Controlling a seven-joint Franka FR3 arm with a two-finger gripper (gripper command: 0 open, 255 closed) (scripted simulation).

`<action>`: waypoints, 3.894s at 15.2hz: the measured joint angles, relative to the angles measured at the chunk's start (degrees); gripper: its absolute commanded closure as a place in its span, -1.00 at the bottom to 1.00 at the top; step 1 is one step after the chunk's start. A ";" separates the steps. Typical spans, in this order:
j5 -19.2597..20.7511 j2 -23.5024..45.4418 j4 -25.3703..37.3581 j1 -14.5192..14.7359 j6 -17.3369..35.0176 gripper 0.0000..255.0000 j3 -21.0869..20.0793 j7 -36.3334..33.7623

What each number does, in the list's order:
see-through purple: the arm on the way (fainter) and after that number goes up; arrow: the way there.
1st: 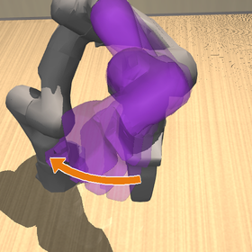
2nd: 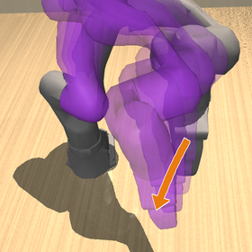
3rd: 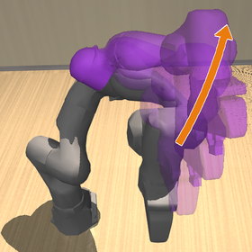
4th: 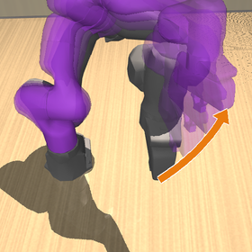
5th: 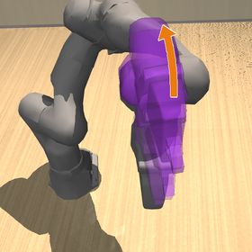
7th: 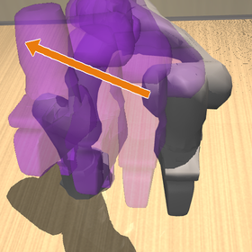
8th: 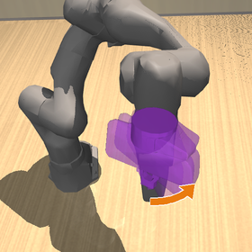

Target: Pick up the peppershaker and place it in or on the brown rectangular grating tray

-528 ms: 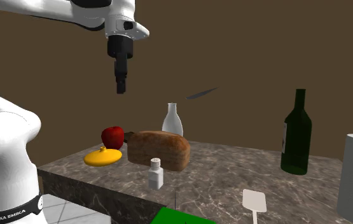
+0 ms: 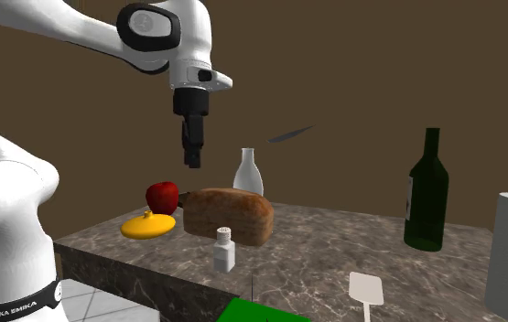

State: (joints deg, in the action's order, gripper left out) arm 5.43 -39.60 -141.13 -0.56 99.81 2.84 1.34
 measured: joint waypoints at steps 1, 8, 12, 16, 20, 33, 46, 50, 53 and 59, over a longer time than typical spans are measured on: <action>0.11 0.91 -1.15 -0.07 2.12 -1.00 0.48 0.38; 0.18 11.11 -5.67 -0.13 17.31 -1.00 3.61 3.13; -0.14 15.99 -6.56 0.02 23.32 -1.00 4.56 4.09; -0.05 18.05 -8.32 -0.06 27.18 -1.00 4.92 4.29; -0.02 19.22 -9.31 -0.05 29.36 -1.00 5.04 4.29; -0.03 19.38 -9.39 -0.04 29.64 1.00 5.04 4.27; -0.22 14.86 -4.84 0.02 20.59 1.00 4.47 4.23; -0.27 13.78 -2.64 -0.03 17.31 1.00 4.43 4.48; -0.37 12.78 -1.13 0.03 14.79 1.00 4.20 4.39; -0.55 11.75 2.50 0.11 10.13 1.00 3.94 4.48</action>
State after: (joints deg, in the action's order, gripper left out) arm 4.88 -27.85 -138.63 -0.45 109.95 6.78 5.82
